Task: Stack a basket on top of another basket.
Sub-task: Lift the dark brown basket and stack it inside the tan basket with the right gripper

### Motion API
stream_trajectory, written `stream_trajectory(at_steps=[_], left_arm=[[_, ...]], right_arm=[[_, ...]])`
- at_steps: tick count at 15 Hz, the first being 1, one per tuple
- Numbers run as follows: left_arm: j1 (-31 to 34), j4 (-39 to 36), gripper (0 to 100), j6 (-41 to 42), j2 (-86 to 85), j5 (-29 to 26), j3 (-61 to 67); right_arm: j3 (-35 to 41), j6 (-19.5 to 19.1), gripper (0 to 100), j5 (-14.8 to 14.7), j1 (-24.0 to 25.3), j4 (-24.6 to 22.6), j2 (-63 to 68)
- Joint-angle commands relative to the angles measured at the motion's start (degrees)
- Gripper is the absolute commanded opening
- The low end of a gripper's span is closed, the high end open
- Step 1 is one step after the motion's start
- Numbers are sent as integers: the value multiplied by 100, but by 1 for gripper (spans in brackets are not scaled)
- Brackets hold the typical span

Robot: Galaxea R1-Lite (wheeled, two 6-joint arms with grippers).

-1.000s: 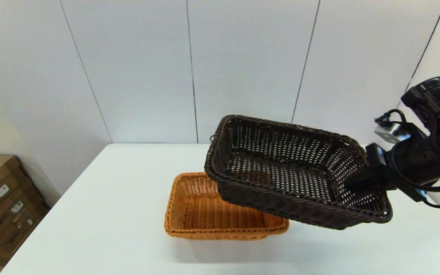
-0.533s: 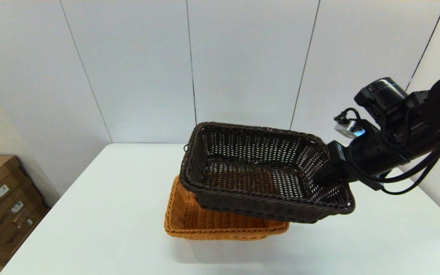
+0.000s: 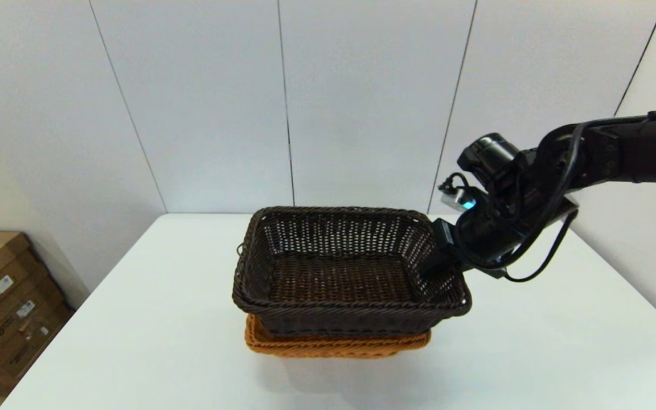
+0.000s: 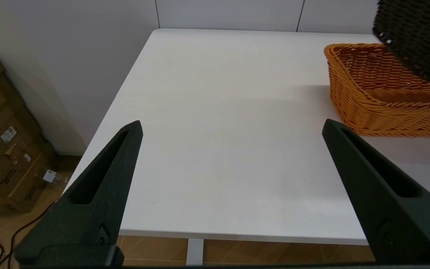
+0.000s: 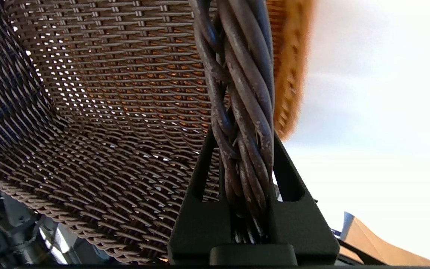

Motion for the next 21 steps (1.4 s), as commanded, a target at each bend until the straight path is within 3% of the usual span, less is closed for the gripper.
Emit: stream_trajectory(at_steps=[1,9,21], left_arm=[[1,1,100,8,-11,5,-1],[1,1,100,-1,-11,5,-1],[1,1,100,8,-11,5,-1]], right_arm=[[-377,5,0,-9,137,39,495],[-799,-4,0,-61,75,30,873],[-711,-100,0,-167,-57,21,1058]])
